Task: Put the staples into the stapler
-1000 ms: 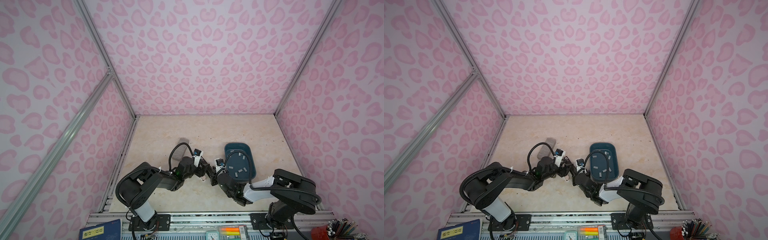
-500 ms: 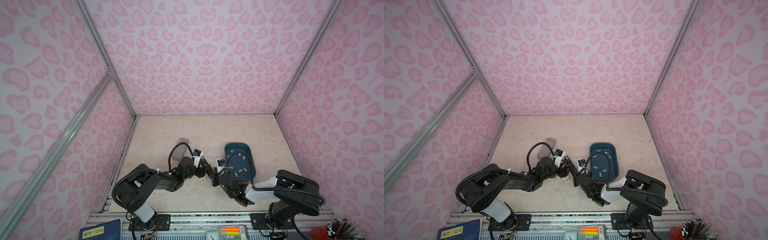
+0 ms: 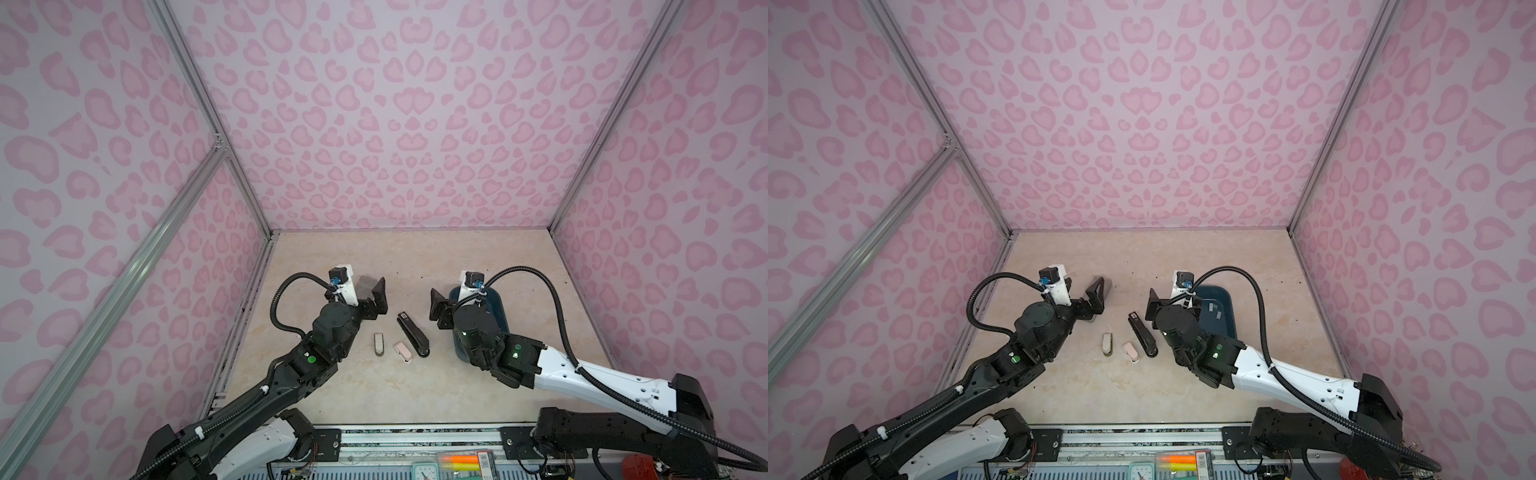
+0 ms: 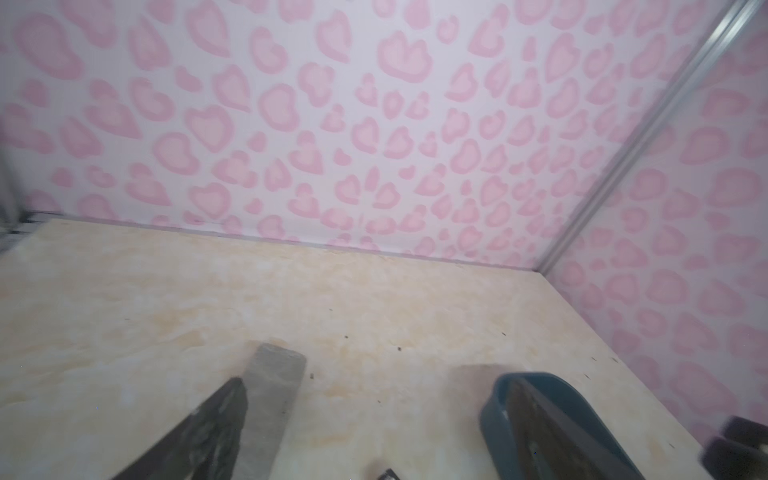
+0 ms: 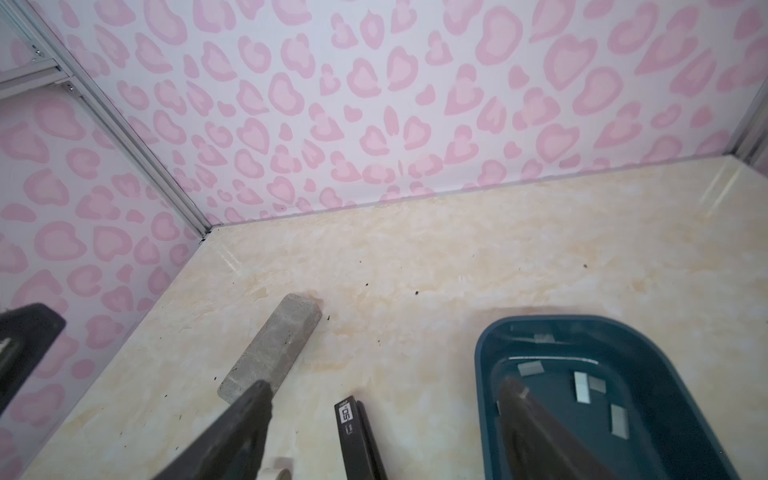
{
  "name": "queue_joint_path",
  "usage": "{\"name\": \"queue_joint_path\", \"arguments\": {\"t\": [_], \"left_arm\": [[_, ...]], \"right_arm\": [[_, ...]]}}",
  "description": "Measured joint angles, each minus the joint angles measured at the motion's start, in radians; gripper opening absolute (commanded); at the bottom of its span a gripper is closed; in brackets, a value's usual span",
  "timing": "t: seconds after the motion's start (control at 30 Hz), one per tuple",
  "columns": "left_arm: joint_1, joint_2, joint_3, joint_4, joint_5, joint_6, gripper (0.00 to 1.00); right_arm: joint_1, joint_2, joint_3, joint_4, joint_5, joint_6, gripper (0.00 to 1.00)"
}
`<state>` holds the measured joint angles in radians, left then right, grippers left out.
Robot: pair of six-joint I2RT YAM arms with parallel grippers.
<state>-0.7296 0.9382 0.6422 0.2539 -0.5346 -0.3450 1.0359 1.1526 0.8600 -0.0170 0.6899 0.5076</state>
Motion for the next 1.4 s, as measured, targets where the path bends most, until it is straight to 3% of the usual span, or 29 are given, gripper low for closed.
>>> {"name": "queue_joint_path", "arguments": {"t": [0.1, 0.23, 0.33, 0.43, 0.6, 0.77, 0.97, 1.07, 1.23, 1.27, 1.4], "left_arm": [[0.002, -0.002, 0.029, -0.095, -0.082, 0.068, 0.96], [0.051, -0.074, -0.005, -0.139, -0.159, 0.164, 0.96], [0.216, -0.190, -0.139, -0.116, -0.155, 0.198, 0.96], [0.385, -0.217, -0.251, -0.054, -0.190, 0.193, 0.96], [0.543, -0.058, -0.358, 0.064, -0.233, 0.153, 0.96], [0.634, 0.151, -0.369, 0.246, -0.230, 0.139, 0.96], [0.690, 0.335, -0.332, 0.399, -0.175, 0.149, 0.96], [0.695, 0.385, -0.270, 0.414, -0.091, 0.178, 0.99], [0.701, 0.407, -0.249, 0.427, 0.180, 0.261, 0.97], [0.699, 0.404, -0.254, 0.432, 0.211, 0.267, 0.98], [0.722, 0.385, -0.308, 0.487, 0.268, 0.262, 0.98]], "right_arm": [[-0.056, -0.003, 0.000, 0.022, -0.018, -0.135, 0.77], [-0.277, -0.039, -0.027, 0.093, -0.003, -0.247, 0.77], [-0.515, -0.084, -0.116, 0.139, 0.001, -0.278, 0.78], [-0.716, -0.124, -0.253, 0.185, -0.019, -0.290, 0.80], [-0.985, -0.085, -0.389, 0.260, -0.109, -0.247, 0.80], [-1.035, 0.076, -0.423, 0.377, -0.140, -0.241, 0.81], [-1.035, 0.283, -0.525, 0.690, -0.235, -0.305, 0.82], [-1.012, 0.330, -0.489, 0.768, -0.318, -0.362, 0.86], [-1.007, 0.381, -0.544, 0.924, -0.388, -0.408, 0.90], [-1.007, 0.385, -0.546, 0.935, -0.397, -0.414, 0.98], [-1.002, 0.378, -0.538, 0.970, -0.411, -0.432, 0.99]]}}
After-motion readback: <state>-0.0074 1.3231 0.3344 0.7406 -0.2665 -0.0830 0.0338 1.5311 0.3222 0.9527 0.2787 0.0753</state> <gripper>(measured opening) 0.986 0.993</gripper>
